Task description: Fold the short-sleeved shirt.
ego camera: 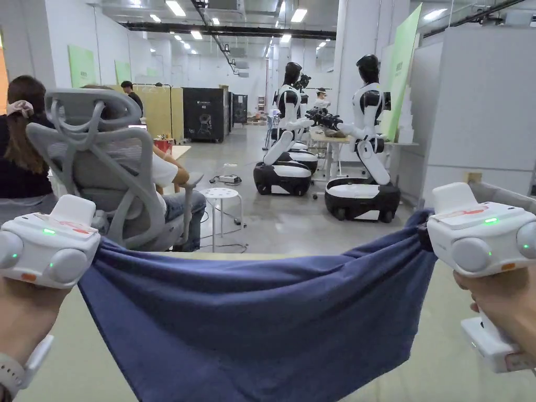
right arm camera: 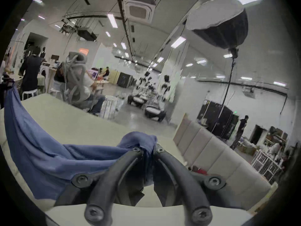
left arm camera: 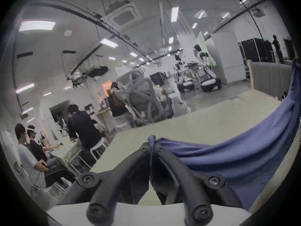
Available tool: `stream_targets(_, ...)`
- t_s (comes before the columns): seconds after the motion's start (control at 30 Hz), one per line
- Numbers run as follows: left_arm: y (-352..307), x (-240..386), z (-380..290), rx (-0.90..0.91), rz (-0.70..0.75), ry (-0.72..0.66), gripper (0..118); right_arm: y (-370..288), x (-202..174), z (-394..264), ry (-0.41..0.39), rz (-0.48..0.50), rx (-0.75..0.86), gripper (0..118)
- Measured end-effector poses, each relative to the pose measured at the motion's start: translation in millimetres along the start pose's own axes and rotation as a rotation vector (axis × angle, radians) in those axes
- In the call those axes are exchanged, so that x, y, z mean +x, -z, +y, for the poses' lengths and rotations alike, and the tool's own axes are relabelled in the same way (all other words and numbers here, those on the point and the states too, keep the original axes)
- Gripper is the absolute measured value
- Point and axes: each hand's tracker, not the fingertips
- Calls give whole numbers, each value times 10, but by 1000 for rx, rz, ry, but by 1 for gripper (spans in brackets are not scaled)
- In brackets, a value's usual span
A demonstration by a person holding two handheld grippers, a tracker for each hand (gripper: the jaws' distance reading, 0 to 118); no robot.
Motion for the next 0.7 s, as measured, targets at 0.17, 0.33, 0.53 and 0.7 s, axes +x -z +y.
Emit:
stream_targets(0.17, 65, -226, 536, 78, 69, -39, 0, 115, 229, 509, 36, -73, 49, 9)
stream_targets(0.33, 250, -294, 921, 123, 83, -75, 0, 228, 302, 845, 45, -109, 84, 9)
stream_targets(0.53, 646, -174, 993, 109, 90, -55, 0, 479, 208, 816, 58, -117, 82, 9)
stream_targets(0.7, 982, 171, 437, -14, 51, -42, 0, 870, -62, 240, 57, -85, -14, 9)
